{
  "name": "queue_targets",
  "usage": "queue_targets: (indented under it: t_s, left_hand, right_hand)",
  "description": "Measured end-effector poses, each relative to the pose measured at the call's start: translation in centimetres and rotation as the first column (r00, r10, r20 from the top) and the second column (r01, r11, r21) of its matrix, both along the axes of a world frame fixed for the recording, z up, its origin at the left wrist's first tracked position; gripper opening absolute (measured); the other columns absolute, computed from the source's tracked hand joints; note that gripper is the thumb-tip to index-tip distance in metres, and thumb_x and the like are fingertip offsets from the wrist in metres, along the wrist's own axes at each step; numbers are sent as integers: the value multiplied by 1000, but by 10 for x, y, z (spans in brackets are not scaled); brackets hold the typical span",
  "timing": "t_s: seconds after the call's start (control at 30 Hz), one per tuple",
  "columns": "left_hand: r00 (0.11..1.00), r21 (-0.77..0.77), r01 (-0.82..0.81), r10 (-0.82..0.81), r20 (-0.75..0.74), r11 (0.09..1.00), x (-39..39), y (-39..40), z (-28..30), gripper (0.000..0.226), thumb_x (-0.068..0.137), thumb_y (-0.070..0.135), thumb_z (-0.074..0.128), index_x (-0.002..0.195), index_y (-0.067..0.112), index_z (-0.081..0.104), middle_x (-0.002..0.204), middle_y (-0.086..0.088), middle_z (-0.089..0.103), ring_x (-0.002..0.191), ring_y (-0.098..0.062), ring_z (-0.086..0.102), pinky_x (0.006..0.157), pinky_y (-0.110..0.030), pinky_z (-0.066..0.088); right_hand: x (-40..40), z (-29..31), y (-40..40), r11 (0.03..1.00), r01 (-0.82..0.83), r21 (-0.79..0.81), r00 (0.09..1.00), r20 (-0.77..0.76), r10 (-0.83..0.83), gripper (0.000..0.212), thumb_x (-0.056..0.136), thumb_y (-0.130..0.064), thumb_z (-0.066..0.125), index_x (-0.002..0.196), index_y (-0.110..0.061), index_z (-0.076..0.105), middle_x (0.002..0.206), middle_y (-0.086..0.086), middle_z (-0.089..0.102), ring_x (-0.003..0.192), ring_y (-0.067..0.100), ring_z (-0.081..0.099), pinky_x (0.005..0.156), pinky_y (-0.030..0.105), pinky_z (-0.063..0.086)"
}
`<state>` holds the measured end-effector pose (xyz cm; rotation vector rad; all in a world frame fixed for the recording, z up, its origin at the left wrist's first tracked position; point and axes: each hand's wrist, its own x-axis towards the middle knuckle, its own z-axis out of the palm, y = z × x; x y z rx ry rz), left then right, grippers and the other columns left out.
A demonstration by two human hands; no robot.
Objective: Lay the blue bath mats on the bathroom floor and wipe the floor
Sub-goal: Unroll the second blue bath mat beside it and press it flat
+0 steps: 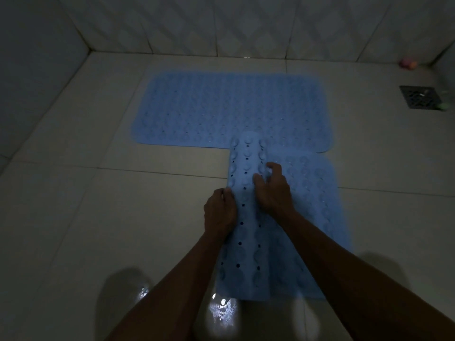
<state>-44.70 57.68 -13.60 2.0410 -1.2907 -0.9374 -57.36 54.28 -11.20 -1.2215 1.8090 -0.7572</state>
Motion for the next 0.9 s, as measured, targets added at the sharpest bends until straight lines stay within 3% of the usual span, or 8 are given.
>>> queue_targets:
  t_s: [0.13, 0.23, 0.33, 0.47, 0.57, 0.73, 0.9]
  left_hand:
    - [997, 37, -55, 58, -58, 998, 14, -8, 9, 54, 106, 46, 32, 112, 5, 66, 110, -10, 68, 103, -27, 62, 81, -29, 42]
    - [995, 46, -53, 56, -77, 998, 30, -13, 11, 60, 104, 51, 33, 111, 4, 68, 111, -11, 69, 103, -28, 63, 82, -30, 44]
    - [991, 72, -84, 91, -97, 994, 48, -17, 14, 59, 103, 52, 35, 114, 4, 68, 115, -14, 69, 106, -30, 63, 84, -29, 46]
    - [994, 108, -84, 91, -57, 991, 70, -22, 13, 61, 103, 52, 34, 123, 4, 65, 125, -16, 64, 114, -31, 59, 84, -25, 38]
    - [996, 116, -87, 90, -26, 989, 86, -27, 10, 62, 103, 54, 33, 112, 4, 68, 118, -18, 67, 110, -33, 61, 87, -31, 45]
    - [993, 141, -113, 118, -27, 983, 108, -36, 10, 61, 104, 52, 32, 113, 2, 66, 121, -18, 64, 104, -30, 60, 81, -26, 38]
    - [986, 137, -161, 164, -12, 977, 126, -40, 8, 64, 103, 54, 32, 116, 1, 66, 122, -19, 65, 111, -34, 60, 90, -34, 44]
  right_hand:
    - [12, 0, -6, 992, -81, 96, 993, -79, 88, 61, 94, -42, 58, 147, -21, 37, 138, 21, 47, 124, 38, 50, 106, 45, 42]
    - [35, 0, -7, 993, -106, 57, 994, 13, 105, 54, 95, -39, 55, 144, -23, 38, 135, 18, 53, 119, 36, 55, 102, 47, 46]
    - [52, 0, -13, 998, -52, 35, 999, -10, 52, 48, 97, -30, 54, 141, -18, 40, 132, 22, 51, 118, 40, 54, 98, 42, 45]
    - [77, -5, -16, 982, -104, 155, 994, -9, 107, 66, 95, -46, 54, 151, -26, 27, 144, 22, 40, 129, 40, 46, 109, 46, 39]
    - [95, -4, -19, 989, -82, 120, 997, 8, 81, 62, 97, -49, 50, 151, -28, 27, 143, 20, 41, 127, 39, 47, 107, 47, 40]
    - [113, -4, -31, 982, -110, 151, 994, 1, 111, 61, 98, -45, 52, 149, -19, 33, 144, 25, 36, 130, 42, 43, 110, 45, 38]
    - [140, -5, -36, 991, -102, 82, 991, 95, 94, 53, 96, -46, 52, 141, -23, 35, 137, 20, 49, 120, 37, 53, 102, 50, 46]
